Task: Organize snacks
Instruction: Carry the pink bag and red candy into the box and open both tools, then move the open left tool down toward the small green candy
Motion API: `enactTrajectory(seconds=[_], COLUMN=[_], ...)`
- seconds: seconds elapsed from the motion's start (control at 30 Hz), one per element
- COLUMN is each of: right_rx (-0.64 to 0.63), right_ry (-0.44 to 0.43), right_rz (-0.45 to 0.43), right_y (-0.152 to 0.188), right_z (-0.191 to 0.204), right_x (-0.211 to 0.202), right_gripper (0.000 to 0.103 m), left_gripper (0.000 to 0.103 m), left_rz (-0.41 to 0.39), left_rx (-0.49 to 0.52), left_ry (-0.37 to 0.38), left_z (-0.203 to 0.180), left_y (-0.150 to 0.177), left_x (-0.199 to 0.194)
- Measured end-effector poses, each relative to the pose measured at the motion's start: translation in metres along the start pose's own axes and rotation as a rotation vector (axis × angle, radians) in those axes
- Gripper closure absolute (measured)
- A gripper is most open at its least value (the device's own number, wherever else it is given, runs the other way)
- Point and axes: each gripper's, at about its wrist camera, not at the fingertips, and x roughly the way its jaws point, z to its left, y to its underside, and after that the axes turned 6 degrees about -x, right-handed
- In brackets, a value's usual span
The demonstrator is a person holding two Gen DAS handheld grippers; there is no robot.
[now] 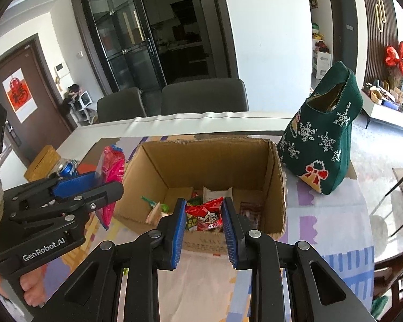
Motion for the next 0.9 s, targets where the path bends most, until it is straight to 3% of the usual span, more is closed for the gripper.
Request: enactTrajectory(seconds=[0.23, 0.33, 0.4, 0.43, 0.67, 0.9], right_rx=[0.016, 0.031, 0.038, 0.039, 0.032, -0.007], right_ry=[0.007, 0.011, 0.044, 0.064, 0.057, 0.032], right_rz=[0.014, 0.02, 0.027, 0.037, 0.054, 0.024], right_y=[-0.01, -0.013, -0.015, -0.015, -0.005, 0.003], right_z=[-0.007, -0.009, -0.011, -0.012, -0.006, 0.015], right_x=[0.017, 0.024, 0.028, 0.031, 0.031, 0.014], right_gripper=[0.075, 0.073, 0.052, 0.05, 0.05, 0.05], left_gripper=[0.06, 0.052, 0.041, 0.041, 0.036, 0.032], left_rz=[0.044, 0.05, 0.032, 0.024, -0.022, -0.057], left_rx=[-0.021, -0.014, -0.023, -0.026, 0.0, 0.0], left_ry=[0.012, 0.004, -0.028, -0.035, -0.084, -0.086], left_z=[0.004, 0.006, 0.01, 0.013, 0.018, 0.028], left_y=[-0.014, -0.017, -0.017, -0.016, 0.001, 0.015], left_x=[0.024, 0.03, 0.029, 0.028, 0.008, -0.019])
